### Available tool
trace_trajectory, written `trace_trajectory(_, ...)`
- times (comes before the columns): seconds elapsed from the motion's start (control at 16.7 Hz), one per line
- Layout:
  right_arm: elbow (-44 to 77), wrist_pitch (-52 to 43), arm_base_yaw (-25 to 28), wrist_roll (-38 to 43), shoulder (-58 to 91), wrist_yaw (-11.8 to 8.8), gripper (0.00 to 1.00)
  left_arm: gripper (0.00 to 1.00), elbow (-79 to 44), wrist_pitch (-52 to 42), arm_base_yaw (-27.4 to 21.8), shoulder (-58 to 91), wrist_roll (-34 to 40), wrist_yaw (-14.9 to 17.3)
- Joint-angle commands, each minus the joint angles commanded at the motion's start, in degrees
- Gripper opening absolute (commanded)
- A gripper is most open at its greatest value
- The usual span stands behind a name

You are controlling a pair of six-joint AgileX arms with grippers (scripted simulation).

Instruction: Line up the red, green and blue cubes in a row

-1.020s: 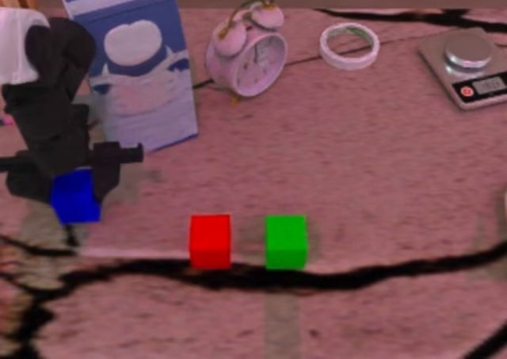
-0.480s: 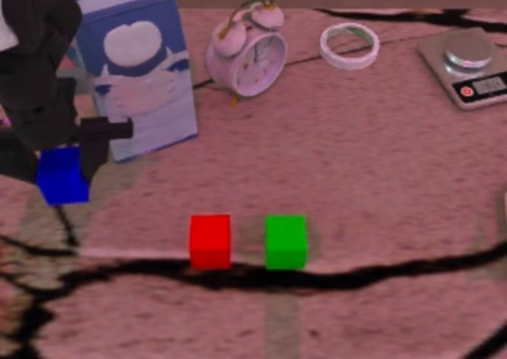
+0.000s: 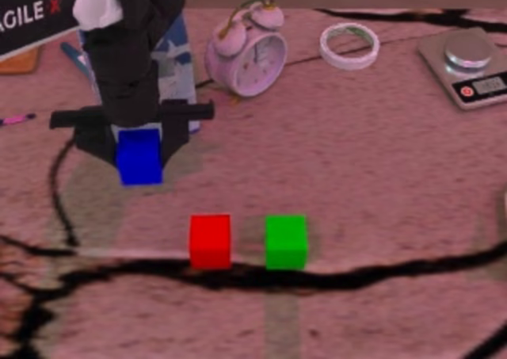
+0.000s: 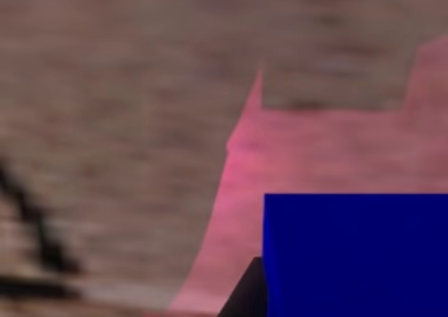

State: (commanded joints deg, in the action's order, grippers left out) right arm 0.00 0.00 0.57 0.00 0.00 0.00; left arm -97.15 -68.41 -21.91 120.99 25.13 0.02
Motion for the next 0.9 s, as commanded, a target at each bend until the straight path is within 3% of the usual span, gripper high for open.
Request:
trace_trajectory(0.54, 0.0, 0.0, 0.0, 0.0, 0.0, 0.0, 1.00, 0.00, -38.3, -15.6, -24.6, 20.2, 21.4, 0.2)
trace_trajectory(0.72, 0.0, 0.0, 0.0, 0.0, 0.0, 0.0, 1.00, 0.00, -44.0, -18.1, -29.1, 23.3, 25.4, 0.2)
trace_trajectory(0.9, 0.0, 0.0, 0.0, 0.0, 0.0, 0.0, 1.00, 0.00, -44.8, -18.4, -29.8, 23.8, 26.0, 0.2)
